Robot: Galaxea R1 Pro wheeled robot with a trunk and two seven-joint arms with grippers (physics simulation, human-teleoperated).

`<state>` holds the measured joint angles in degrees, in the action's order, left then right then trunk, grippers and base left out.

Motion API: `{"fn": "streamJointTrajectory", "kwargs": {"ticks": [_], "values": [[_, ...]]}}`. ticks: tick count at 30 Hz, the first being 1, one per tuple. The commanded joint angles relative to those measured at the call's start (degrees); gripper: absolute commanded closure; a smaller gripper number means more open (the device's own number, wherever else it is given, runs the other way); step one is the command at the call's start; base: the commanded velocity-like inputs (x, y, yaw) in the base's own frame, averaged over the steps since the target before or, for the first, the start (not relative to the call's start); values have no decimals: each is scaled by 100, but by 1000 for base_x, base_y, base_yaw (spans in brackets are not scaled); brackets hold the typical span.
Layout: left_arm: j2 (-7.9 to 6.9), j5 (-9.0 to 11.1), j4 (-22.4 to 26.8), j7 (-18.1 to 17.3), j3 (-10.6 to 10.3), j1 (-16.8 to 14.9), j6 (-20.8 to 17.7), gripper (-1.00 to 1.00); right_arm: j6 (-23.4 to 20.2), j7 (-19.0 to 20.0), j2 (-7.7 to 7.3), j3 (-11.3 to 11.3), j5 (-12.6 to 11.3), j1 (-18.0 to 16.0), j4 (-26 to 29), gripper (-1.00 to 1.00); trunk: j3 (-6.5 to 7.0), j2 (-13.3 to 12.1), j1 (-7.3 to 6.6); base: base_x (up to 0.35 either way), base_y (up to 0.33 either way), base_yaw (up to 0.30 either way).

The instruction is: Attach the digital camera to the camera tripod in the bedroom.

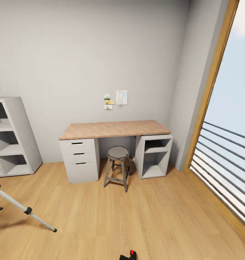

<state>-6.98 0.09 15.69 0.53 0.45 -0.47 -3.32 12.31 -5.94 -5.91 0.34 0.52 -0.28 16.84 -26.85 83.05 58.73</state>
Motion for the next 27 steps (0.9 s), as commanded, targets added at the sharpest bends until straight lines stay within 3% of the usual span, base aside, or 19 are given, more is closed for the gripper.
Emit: {"fn": "streamJointTrajectory", "kwargs": {"ticks": [1,3,4,5,8,9,11,12,15,16,17,18,21,22,25,27], "values": [[-41,6,410,7,17,3,-357,-100,9,-77,-20,-2,0,2,552,-100,-8,3,0,0,0,0],[-91,7,1050,6,42,3,-1004,-100,-15,-131,-39,-6,0,1,1394,-100,-8,3,0,0,0,0],[-131,8,1687,-1,126,3,-1582,-100,-101,-157,-47,-8,1,-6,2167,-100,-8,3,0,0,0,0],[-151,8,2053,-6,189,3,-1865,-100,-171,-170,-49,-10,1,-15,2594,-100,-8,3,0,0,0,0],[-201,8,3962,-19,467,-6,-2938,-100,-859,-229,-51,-21,1,-178,4702,-100,-8,3,0,0,0,0],[-200,10,4218,-18,493,-13,-3066,-100,-1014,-238,-49,-22,1,-258,4964,-100,-8,3,0,0,0,0],[-197,14,4803,-19,543,-124,-3438,-100,-1462,-306,-45,-23,1,-690,5529,-100,-8,3,0,0,0,0],[-195,15,5028,-19,562,-340,-3669,-100,-1726,-383,-44,-21,1,-1120,5741,-100,-8,3,0,0,0,0],[-192,32,5179,-24,597,-1020,-4083,-100,-2183,-573,-43,-14,1,-2105,5955,-100,-8,3,0,0,0,0],[-191,64,5131,-28,617,-1374,-4251,-100,-2381,-663,-42,-11,6,-2553,6005,-100,-8,3,0,0,0,0],[-191,81,5093,-30,625,-1548,-4323,-100,-2469,-705,-42,-11,15,-2754,6023,-100,-8,3,0,0,0,0],[-190,105,5004,-35,637,-1916,-4443,-100,-2614,-784,-42,-9,60,-3113,6049,-100,-8,3,0,0,0,0],[-196,127,4828,-50,647,-2495,-4566,-100,-2761,-869,-42,-8,196,-3555,6071,-100,-8,3,0,0,0,0],[-208,135,4707,-64,651,-2820,-4614,-100,-2824,-911,-40,-11,297,-3771,6079,-100,-8,3,0,0,0,0],[-259,154,4648,-116,674,-3204,-4657,-100,-2891,-941,-32,-10,398,-3999,6088,-100,-8,3,0,0,0,0],[-379,179,4982,-870,887,-3415,-4667,-100,-2915,-951,215,220,358,-4094,5794,-100,-8,3,0,0,0,0]]}}
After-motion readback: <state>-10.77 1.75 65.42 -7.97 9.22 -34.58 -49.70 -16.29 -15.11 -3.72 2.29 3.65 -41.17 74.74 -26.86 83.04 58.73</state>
